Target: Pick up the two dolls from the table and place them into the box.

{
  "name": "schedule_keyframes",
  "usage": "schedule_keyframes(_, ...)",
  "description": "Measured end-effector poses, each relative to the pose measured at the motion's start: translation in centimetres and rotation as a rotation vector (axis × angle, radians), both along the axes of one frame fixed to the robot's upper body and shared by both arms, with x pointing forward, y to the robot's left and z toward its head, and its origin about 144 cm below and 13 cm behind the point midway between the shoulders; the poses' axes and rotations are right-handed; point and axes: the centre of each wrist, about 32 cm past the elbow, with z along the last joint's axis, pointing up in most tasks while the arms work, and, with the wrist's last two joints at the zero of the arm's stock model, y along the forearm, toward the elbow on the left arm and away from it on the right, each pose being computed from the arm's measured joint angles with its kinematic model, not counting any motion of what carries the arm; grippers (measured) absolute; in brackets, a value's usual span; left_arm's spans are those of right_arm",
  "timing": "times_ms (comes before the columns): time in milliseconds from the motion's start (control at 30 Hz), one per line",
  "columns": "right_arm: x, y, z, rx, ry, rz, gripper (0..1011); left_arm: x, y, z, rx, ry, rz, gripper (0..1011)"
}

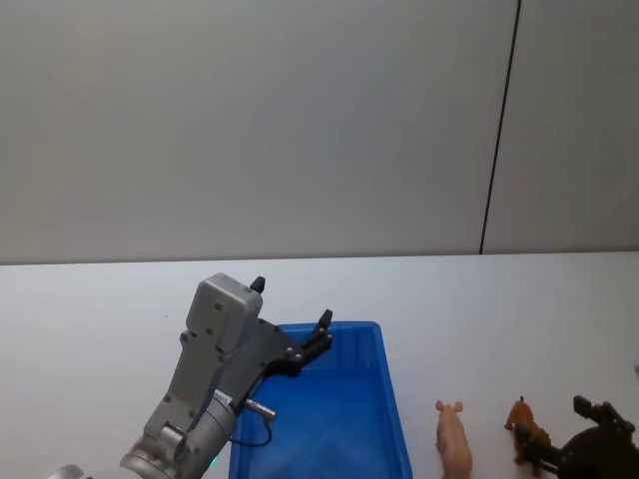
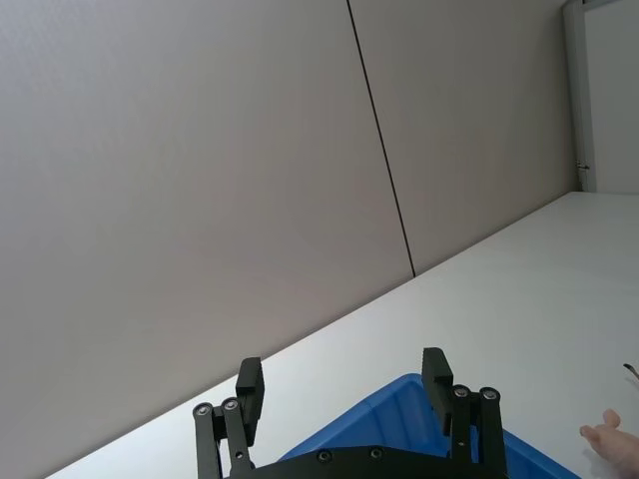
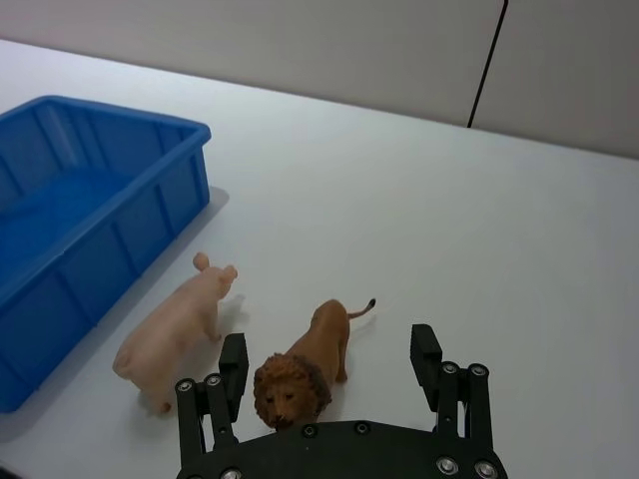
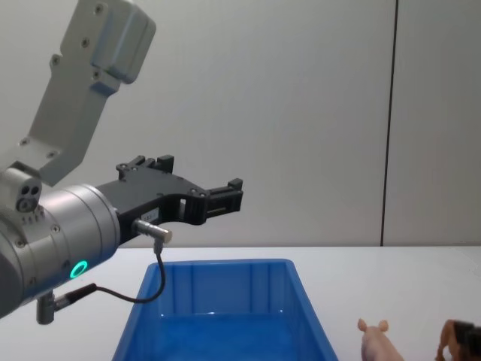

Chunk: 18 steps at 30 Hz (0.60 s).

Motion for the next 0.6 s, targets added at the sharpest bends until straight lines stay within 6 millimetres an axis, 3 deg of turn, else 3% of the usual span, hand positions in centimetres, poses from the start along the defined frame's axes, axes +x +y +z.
schedule_keyframes(233, 0.4, 0.1, -0.8, 0.005, 0.047, 0.004, 964, 0.0, 0.0, 0.0, 0.000, 0.000, 0.000, 1001)
schedule_keyframes(400, 0.6, 0.2, -1.1, 0.014, 0.063, 0.005, 863, 0.0, 0.0, 0.0, 0.000, 0.000, 0.000, 1001)
schedule_keyframes(600, 0.8, 0.3, -1.3, 0.028, 0.075, 0.006, 663, 0.0, 0.0, 0.0, 0.000, 0.000, 0.000, 1001)
